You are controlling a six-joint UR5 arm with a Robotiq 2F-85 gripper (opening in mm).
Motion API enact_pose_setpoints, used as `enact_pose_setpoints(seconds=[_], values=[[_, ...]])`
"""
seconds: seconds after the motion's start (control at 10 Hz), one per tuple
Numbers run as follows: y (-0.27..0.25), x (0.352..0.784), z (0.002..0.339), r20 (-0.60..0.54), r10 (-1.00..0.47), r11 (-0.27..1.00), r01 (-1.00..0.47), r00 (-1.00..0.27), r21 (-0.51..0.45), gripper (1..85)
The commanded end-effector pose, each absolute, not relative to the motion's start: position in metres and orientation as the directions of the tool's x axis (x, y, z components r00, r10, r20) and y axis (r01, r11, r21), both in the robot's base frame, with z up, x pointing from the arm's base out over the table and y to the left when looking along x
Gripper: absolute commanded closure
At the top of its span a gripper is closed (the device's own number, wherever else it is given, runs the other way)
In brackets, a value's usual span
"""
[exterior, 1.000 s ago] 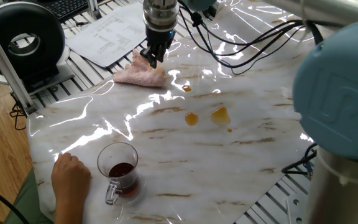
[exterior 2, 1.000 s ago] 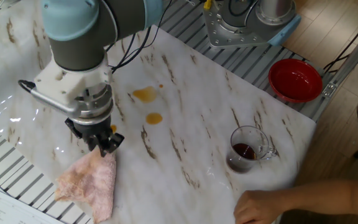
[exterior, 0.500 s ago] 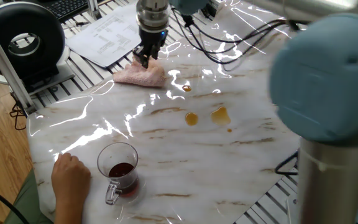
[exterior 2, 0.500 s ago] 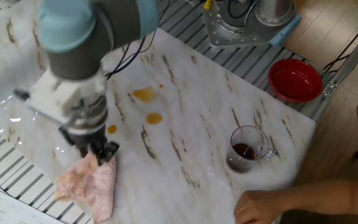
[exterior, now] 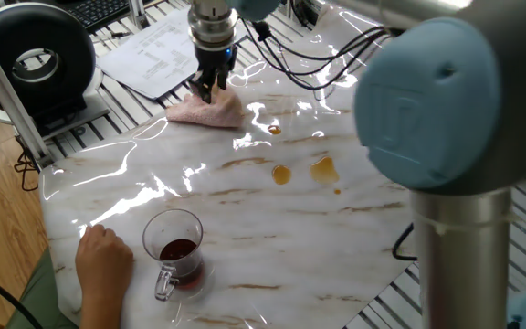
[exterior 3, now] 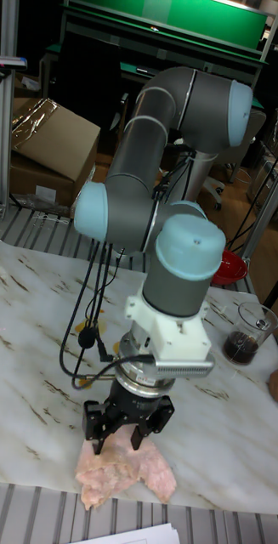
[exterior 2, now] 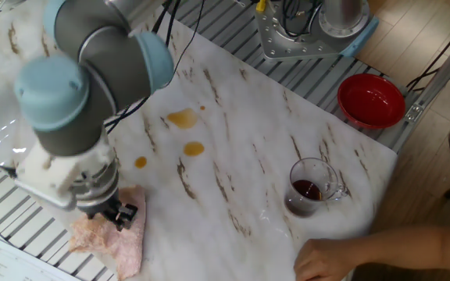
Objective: Clean the table with a cloth
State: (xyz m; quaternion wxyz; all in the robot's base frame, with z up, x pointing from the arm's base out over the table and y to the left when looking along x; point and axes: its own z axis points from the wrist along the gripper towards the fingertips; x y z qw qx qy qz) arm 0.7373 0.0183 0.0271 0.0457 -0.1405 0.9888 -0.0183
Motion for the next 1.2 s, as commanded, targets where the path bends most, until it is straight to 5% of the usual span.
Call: enact_pose_setpoints(seconds=[0.0,0.3,0.5,0.7,0.8,1.1], values=[[0.012,0.735,0.01,-0.026,-0.353,0.935,-0.352,-0.935,-0.042,13.7],[0.001,0.733,-0.016,-0.038,-0.411,0.912,-0.41,-0.911,-0.029,1.0],[0.0,0.733,-0.011,-0.027,-0.376,0.926,-0.375,-0.926,-0.042,18.3],[0.005,0.74,0.009,-0.002,-0.249,0.962,-0.247,-0.969,-0.117,73.0],[0.012,0.739,0.017,0.008,-0.225,0.966,-0.224,-0.974,-0.125,80.7],[0.005,0.735,0.018,0.023,-0.229,0.963,-0.23,-0.973,-0.14,84.0]])
